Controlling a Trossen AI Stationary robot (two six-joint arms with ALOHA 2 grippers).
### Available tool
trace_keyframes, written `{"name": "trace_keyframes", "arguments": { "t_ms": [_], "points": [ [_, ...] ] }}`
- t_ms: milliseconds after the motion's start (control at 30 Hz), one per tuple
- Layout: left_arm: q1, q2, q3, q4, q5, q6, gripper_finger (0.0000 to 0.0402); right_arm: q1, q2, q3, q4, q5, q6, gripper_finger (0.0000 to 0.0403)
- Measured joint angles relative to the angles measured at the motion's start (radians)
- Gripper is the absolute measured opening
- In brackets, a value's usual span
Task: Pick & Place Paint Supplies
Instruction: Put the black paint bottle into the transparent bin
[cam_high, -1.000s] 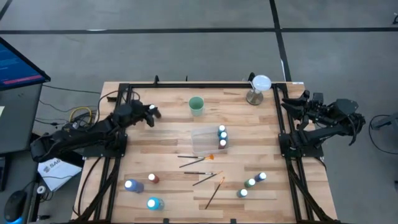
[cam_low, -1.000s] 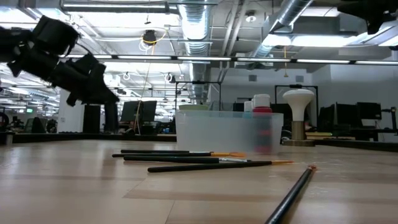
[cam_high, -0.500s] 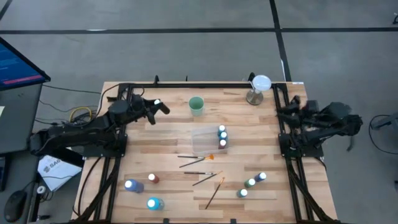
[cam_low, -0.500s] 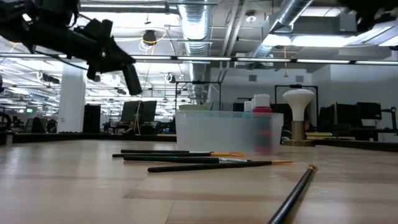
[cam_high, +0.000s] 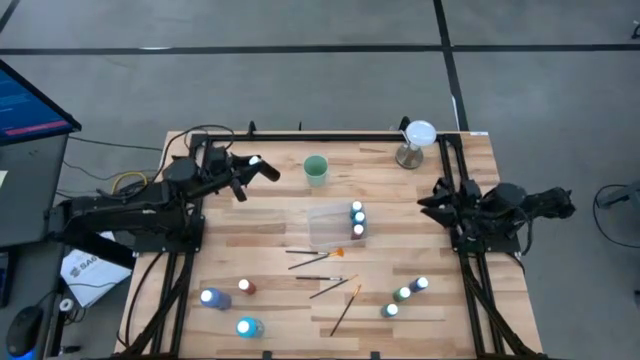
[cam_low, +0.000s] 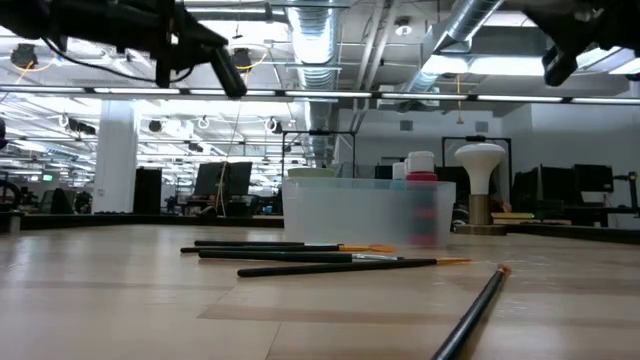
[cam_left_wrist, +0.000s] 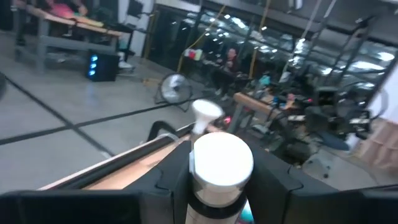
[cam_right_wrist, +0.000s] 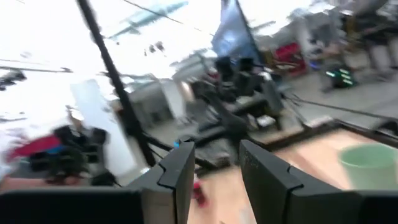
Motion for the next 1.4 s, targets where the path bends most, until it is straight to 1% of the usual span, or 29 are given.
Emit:
{"name": "trace_keyframes", "arguments": {
  "t_ms": [133, 267, 467, 667, 867, 1100, 1400],
  "points": [
    [-0.039, 0.004, 0.027, 0.001, 0.000, -0.004, 0.0117, 0.000, 0.000, -0.050, 0.111, -0.115, 0.015, 0.0122],
    [-0.081, 0.027, 0.047, 0.017, -0.001, -0.023, 0.0117, 0.000, 0.000, -0.099, 0.199, -0.196, 0.075, 0.0122],
    [-0.153, 0.112, 0.075, 0.051, 0.000, -0.028, 0.0118, 0.000, 0.000, -0.174, 0.266, -0.199, 0.107, 0.0122],
    [-0.207, 0.229, 0.146, 0.100, 0.000, -0.018, 0.0118, 0.000, 0.000, -0.175, 0.273, -0.198, 0.106, 0.0122],
    [-0.270, 0.360, 0.249, 0.116, 0.000, 0.036, 0.0119, -0.015, 0.000, -0.175, 0.220, -0.178, 0.106, 0.0122],
    [-0.315, 0.515, 0.361, 0.141, 0.000, 0.107, 0.0119, -0.024, 0.001, -0.175, 0.220, -0.170, 0.106, 0.0122],
    [-0.354, 0.749, 0.444, 0.201, -0.002, 0.188, 0.0119, -0.023, 0.001, -0.176, 0.219, -0.170, 0.106, 0.0122]
  ]
}}
